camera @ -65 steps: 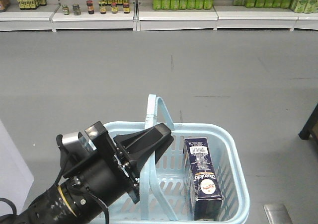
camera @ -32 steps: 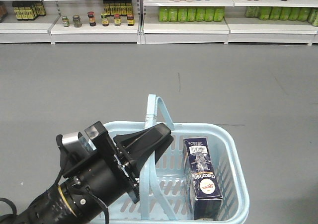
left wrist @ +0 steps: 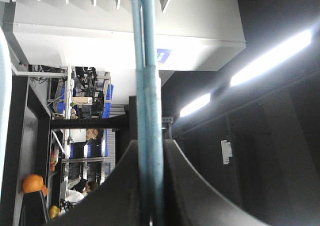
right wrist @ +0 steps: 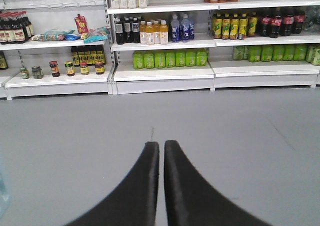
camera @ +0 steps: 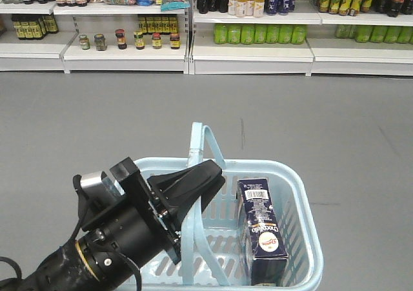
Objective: Left arm holds basket, right arm returns cookies
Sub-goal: 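Drive forward toward the drink shelves holding the basket in the left gripper, then turn the base to face the shelf of bottled drinks, basket held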
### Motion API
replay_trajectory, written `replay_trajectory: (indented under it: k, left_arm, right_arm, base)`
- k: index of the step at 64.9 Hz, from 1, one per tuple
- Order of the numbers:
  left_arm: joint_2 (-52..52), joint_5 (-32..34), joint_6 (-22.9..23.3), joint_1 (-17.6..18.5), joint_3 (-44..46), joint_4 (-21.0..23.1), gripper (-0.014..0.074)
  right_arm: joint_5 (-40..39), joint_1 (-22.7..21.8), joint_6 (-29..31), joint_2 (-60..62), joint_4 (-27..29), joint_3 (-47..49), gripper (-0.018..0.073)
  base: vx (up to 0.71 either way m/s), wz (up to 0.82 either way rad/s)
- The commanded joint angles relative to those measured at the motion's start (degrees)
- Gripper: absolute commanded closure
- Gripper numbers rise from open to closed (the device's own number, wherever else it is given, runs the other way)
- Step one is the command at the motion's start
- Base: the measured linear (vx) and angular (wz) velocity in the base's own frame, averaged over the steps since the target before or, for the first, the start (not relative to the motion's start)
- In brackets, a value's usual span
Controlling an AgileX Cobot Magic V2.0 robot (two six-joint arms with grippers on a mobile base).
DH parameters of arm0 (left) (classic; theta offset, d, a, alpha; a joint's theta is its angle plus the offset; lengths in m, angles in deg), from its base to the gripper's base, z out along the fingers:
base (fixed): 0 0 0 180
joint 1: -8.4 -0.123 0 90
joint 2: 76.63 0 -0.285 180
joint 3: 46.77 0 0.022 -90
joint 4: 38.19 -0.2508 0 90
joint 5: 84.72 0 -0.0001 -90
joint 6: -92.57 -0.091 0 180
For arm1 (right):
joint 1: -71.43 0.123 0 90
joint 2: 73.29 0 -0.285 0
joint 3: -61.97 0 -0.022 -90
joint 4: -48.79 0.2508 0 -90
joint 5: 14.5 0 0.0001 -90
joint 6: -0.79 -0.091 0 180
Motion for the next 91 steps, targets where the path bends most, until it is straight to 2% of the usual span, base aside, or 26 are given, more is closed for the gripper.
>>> replay_trajectory:
  k: [1,91]
  left_arm:
    - [-2.2,16.5,0.2,0.4,1.6,0.0,0.0599]
    - [-2.2,16.4,0.2,0.4,1.6,0.0,0.0599]
  right_arm:
    - [-4.1,-0.4,0.2,0.7,-0.6,-1.0,0.0566]
    - [-4.1,-0.4,0.2,0.7,-0.6,-1.0,0.0566]
  base:
    - [0.52,0.03]
    - [0.51,-0.04]
